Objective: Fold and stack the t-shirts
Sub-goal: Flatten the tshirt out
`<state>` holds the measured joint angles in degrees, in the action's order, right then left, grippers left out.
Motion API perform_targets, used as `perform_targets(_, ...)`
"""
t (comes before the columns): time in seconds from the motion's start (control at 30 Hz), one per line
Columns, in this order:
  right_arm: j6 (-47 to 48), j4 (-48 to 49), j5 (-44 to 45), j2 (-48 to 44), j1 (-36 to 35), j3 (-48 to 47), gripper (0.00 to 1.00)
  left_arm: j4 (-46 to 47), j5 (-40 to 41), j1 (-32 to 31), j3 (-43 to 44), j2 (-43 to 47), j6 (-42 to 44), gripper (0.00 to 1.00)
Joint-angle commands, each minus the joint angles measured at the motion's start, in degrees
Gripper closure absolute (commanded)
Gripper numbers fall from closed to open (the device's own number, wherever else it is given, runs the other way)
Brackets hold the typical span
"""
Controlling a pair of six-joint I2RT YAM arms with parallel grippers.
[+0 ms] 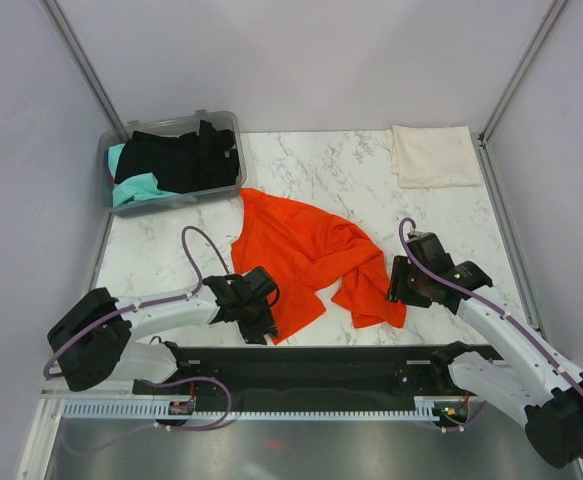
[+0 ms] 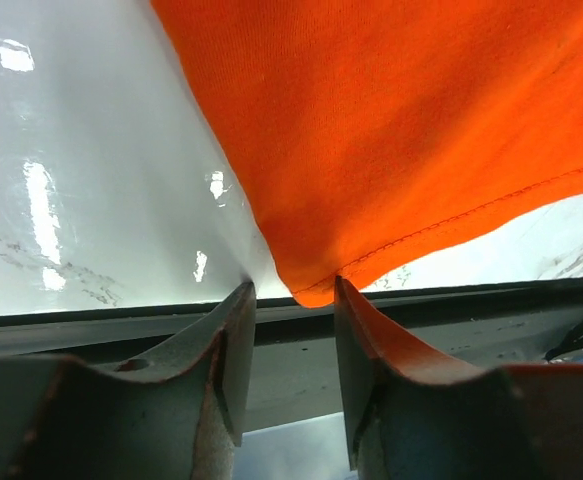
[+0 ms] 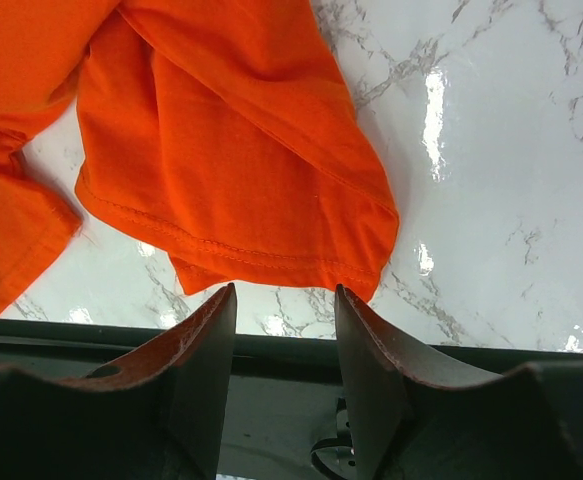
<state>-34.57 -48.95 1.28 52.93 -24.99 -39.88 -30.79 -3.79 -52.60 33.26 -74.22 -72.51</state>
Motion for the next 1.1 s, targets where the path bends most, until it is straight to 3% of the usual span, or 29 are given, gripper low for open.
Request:
perform_targets(0.0,-0.76,-0.80,1.18,-0.55,0.12,-0.73,0.48,3.63,6.34,-0.13,2.07,-3.03,-1.67,0.58)
perform_targets(0.1,-2.78,-1.32,2.67,0.42,0.21,-0.55,0.45,4.59,6.43,0.04,2.69,-5.32,-0.53,0.65)
perform_targets(0.2,-4.19,-1.76,2.85,2.79,0.30,-0.29,0.41,4.42,6.52,1.87,3.04,-4.54,1.31,0.98)
perform_targets(0.4,-4.28,-2.03,2.94,5.26,0.74,0.15,0.41,-14.54,21.44,5.30,12.68,9.93,10.71,0.98)
perform_targets(0.47,-4.37,-1.94,2.85,5.34,0.82,0.50,0.46,-18.41,24.61,6.71,15.77,12.42,14.05,0.98)
perform_targets(0.57,-4.72,-0.89,1.72,6.05,0.91,1.82,0.62,-23.69,27.78,7.77,20.87,16.11,16.26,0.98)
perform_targets(0.6,-4.98,-0.19,1.27,6.40,0.82,2.52,0.71,-26.40,28.83,7.77,23.84,17.51,16.35,0.98)
perform_targets(0.63,-5.16,0.25,0.84,6.49,0.82,2.87,0.72,-28.17,31.89,7.77,25.70,18.22,16.35,0.98)
perform_targets(0.77,-4.81,3.24,-1.19,6.49,0.82,3.58,0.66,-33.46,42.80,7.77,38.77,22.09,20.03,0.98)
perform_targets(0.9,-2.09,4.74,-4.26,9.46,0.82,3.84,0.41,-33.55,50.35,7.86,48.38,23.24,27.31,0.98)
perform_targets(1.07,-1.38,6.84,-8.13,10.36,0.82,5.33,0.39,-33.64,53.54,7.86,55.68,22.36,30.58,0.98)
